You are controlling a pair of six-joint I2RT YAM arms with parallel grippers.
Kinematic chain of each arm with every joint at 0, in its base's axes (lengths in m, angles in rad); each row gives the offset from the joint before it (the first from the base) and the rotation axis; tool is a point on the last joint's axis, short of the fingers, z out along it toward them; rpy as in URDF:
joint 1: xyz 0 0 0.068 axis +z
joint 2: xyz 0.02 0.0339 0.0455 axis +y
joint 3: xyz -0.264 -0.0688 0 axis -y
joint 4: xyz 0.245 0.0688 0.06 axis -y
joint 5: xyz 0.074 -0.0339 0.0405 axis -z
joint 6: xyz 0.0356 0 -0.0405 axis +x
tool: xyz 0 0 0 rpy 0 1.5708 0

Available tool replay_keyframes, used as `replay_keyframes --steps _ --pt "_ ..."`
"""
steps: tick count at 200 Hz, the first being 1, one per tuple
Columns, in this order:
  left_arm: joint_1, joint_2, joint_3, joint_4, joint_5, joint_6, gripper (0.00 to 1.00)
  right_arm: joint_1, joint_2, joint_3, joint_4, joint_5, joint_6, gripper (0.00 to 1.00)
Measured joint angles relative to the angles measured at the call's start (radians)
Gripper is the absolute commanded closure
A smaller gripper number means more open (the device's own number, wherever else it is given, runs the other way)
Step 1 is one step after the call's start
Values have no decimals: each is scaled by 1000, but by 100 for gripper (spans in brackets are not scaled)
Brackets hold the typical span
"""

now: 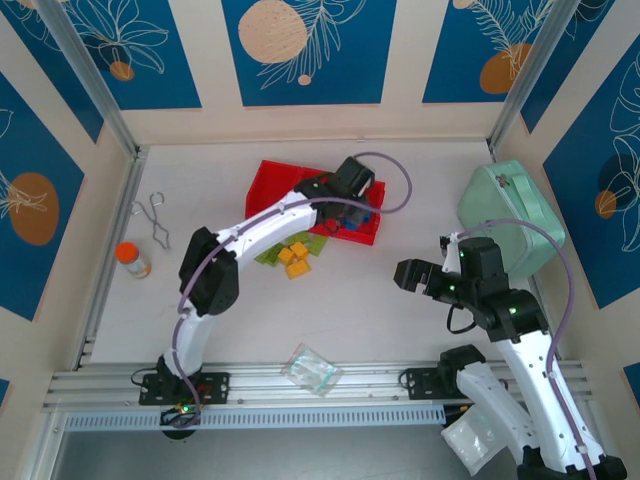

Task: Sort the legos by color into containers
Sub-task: Place the lego in the container.

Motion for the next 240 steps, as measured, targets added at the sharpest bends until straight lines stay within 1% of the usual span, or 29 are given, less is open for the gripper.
replay_keyframes --steps 8,18,40,80,106,136,156,182,213,240 --pt "13 32 40 -1 8 0 86 1 -4 0 0 0 0 1" --pt "24 65 76 -7 21 0 77 5 -6 0 0 0 0 1" --pt "40 110 101 -20 43 -9 72 15 -8 0 0 0 0 1" --pt "32 148 102 -38 87 -37 70 28 -15 0 0 0 0 1" --pt "32 150 93 -19 124 -65 68 28 -15 0 0 0 0 1" --pt "33 150 69 9 158 -93 58 33 -15 0 0 0 0 1" --pt "33 150 67 17 168 -105 54 38 -21 0 0 0 0 1" --pt "32 150 61 37 180 -121 51 39 -38 0 1 0 0 1" --pt "32 150 18 71 184 -130 50 39 -41 0 0 0 0 1" --pt "33 134 -56 95 185 -123 43 39 -41 0 1 0 0 1"
